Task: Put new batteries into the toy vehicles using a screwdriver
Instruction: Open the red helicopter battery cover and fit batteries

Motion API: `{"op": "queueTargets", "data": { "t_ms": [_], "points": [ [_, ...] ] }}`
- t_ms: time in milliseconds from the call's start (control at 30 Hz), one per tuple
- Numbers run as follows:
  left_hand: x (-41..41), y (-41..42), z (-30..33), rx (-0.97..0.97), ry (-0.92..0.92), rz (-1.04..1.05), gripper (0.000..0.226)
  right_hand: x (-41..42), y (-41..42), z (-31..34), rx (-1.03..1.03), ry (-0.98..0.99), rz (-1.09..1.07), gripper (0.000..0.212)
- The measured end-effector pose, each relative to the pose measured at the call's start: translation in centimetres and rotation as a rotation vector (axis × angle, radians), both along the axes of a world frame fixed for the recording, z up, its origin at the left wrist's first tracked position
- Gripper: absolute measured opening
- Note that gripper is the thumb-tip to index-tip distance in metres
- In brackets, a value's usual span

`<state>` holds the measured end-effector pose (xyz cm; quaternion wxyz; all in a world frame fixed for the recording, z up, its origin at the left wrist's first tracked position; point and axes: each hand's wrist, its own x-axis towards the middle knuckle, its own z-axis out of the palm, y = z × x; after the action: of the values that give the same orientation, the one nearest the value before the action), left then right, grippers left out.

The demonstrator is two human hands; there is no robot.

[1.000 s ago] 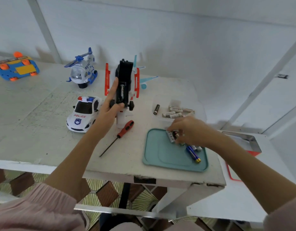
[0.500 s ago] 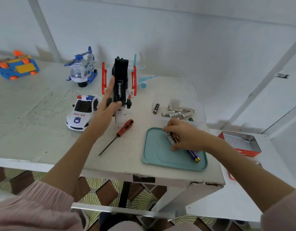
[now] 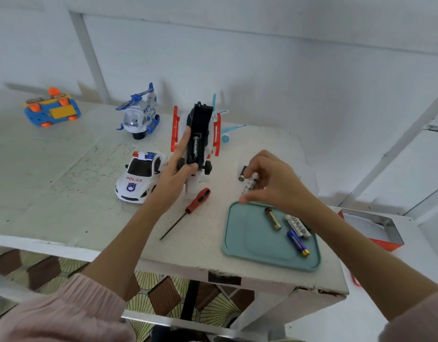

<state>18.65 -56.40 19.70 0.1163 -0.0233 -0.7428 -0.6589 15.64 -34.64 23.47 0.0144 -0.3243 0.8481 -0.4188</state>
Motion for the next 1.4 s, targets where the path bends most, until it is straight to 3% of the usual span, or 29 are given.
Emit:
{"op": "queueTargets", "data": {
  "t_ms": [100, 233, 300, 433, 500, 833, 1133, 1400],
  "points": [
    [0.0, -0.1, -0.1, -0.009, -0.001, 0.006, 0.07, -0.6, -1.8, 1.3, -0.214, -0.062, -0.061, 0.025],
    [0.2, -0.1, 0.0, -0.014, 0.013, 0.005, 0.071, -1.7, -4.5, 2.4, -0.311, -0.096, -0.062, 0.015],
    [0.2, -0.2, -0.2, -0.028, 0.023, 0.009, 0.072, -2.3, -5.9, 2.3, -0.275, -0.011, -0.064, 0.015],
    [-0.1, -0.4, -0.5, -0.057, 0.033, 0.021, 0.071, -3.0, -7.9, 1.6, -0.035, 0.386, -0.033, 0.011],
    [-0.1, -0.4, -0.5, -0.057, 0.047, 0.007, 0.07, -3.2, -8.3, 1.6, 0.072, 0.446, 0.004, 0.008],
    [-0.2, -0.4, -0.7, -0.062, 0.064, -0.03, 0.071, -3.0, -7.7, 2.6, 0.143, 0.241, 0.141, 0.02],
    [-0.8, -0.5, -1.5, -0.122, 0.076, -0.029, 0.068, -2.9, -8.0, 2.7, 0.292, 0.266, 0.161, 0.018],
    [-0.8, -0.4, -1.5, -0.128, 0.064, -0.019, 0.068, -2.9, -8.4, 2.5, 0.26, 0.253, 0.127, 0.016]
  ]
}}
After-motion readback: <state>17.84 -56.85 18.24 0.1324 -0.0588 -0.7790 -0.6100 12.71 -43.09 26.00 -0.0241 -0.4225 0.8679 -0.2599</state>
